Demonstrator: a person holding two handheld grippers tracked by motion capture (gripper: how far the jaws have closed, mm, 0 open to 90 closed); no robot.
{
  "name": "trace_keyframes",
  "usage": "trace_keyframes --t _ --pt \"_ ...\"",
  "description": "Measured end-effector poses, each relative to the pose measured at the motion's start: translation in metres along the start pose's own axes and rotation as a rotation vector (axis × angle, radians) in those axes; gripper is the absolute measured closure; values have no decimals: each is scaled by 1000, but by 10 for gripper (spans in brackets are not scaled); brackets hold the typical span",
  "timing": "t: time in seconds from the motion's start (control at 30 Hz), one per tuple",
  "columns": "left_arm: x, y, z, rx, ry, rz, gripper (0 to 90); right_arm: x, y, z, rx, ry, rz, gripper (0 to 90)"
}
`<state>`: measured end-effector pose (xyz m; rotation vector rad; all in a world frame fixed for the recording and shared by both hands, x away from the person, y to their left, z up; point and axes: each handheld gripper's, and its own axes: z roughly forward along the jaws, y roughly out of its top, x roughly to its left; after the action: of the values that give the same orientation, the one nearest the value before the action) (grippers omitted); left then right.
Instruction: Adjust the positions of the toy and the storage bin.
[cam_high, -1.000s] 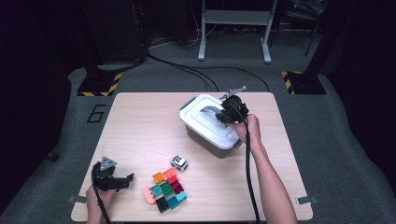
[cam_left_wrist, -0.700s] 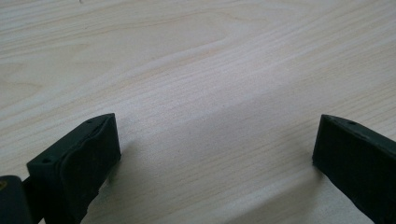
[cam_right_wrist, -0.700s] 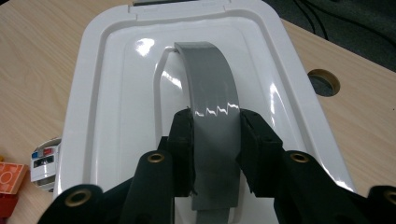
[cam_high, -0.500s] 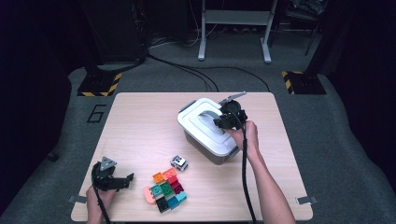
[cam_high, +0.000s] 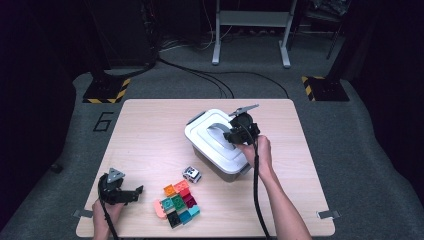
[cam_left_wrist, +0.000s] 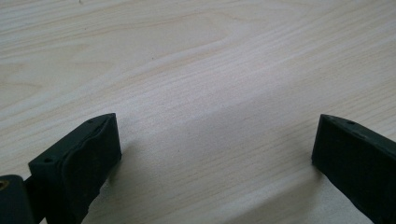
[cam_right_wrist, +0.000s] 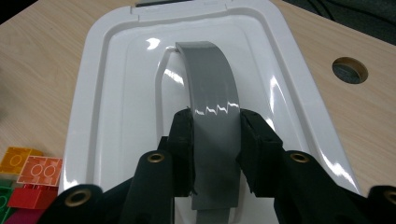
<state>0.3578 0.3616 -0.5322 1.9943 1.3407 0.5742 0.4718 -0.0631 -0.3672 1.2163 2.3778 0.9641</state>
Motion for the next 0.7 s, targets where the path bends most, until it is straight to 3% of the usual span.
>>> trace_keyframes --t 0.37,0.7 --pt "0 0 0 2 -1 0 13 10 -3 0 -17 2 3 677" --pt "0 0 -1 13 -6 3 16 15 -1 -3 -25 -40 -26 678"
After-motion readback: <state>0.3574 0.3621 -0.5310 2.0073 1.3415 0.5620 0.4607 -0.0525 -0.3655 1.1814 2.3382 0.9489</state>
